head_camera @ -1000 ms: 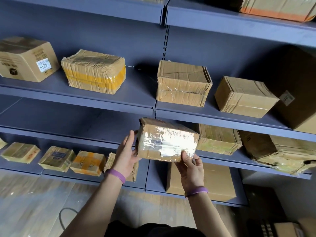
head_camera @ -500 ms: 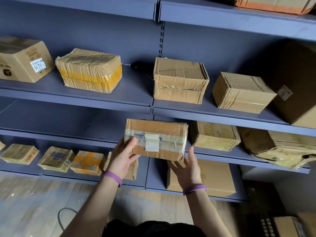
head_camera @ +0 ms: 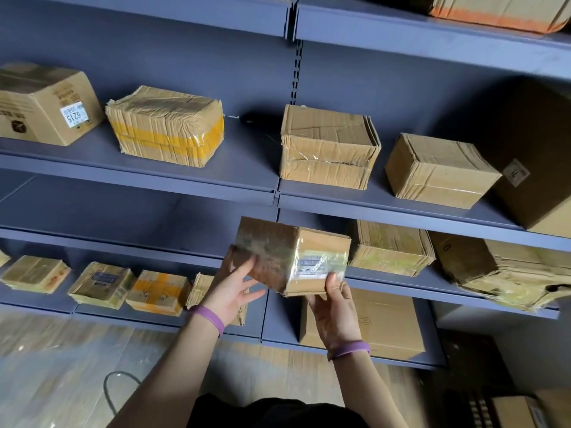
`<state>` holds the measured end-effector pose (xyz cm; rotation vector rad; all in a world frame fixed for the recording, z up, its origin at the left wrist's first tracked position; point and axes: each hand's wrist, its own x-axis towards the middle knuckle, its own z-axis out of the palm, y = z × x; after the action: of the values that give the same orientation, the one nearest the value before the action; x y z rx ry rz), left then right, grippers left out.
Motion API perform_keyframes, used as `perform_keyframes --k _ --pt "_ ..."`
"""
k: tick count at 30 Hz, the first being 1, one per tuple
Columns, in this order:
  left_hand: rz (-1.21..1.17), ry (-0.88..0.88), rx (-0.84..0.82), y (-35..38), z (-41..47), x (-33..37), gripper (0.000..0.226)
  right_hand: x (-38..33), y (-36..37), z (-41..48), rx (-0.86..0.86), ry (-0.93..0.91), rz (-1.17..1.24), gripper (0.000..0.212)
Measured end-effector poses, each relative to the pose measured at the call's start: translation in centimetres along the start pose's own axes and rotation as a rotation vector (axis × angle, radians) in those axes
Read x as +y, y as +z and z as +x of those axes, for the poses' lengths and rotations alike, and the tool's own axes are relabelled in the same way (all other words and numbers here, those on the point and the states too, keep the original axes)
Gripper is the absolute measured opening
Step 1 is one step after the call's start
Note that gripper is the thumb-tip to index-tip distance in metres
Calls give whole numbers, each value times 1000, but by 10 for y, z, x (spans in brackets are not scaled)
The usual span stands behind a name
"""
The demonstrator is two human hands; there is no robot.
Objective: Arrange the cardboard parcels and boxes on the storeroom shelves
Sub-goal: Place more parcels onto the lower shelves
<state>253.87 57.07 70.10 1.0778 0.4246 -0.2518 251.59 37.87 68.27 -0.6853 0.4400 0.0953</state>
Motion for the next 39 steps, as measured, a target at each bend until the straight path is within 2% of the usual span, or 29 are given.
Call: perform_keyframes --k 2,5,7,10,13,15,17,19,23,26,28,32,34,36,37,39 --pt "75 -20 -30 5 -1 -5 46 4 3 0 -2 -28 -31 27" --pt "82 -18 -70 13 -4 -12 35 8 5 1 1 -98 -67 46" --pt "28 4 -60 16 -6 -14 40 10 4 3 5 -140 -93 52" --pt "-93 -9 -70 19 -12 -13 61 14 4 5 3 -188 -165 61" --pt "18 55 -38 17 -13 -19 63 17 6 5 -28 -188 -266 79" --pt "-11 80 -1 11 -12 -17 66 16 6 3 -86 -153 -320 79" --pt "-90 94 28 3 -9 -9 57 11 6 -1 -92 -109 -338 79" --pt "-184 61 32 -5 -10 0 45 8 4 -4 -46 -74 -330 75" --pt "-302 -17 -18 -13 -12 7 47 3 2 2 107 -91 -337 55" --pt "-349 -62 -30 -17 -12 7 43 1 1 4 121 -45 -301 61" --pt "-345 -120 -37 -21 -10 4 51 -4 3 4 67 -11 -268 64" --pt "-319 -179 -45 -20 -5 4 60 -9 1 6 5 -36 -224 48" --pt "-309 -146 -19 -15 -2 9 52 -7 1 7 14 -90 -213 53" --pt "-242 -63 67 -12 2 13 34 -6 0 8 54 -125 -231 68" --pt "-186 -28 100 -9 3 15 30 -6 0 9 71 -136 -244 65" --pt "-45 -25 120 -2 1 20 32 -6 1 8 87 -172 -247 34"
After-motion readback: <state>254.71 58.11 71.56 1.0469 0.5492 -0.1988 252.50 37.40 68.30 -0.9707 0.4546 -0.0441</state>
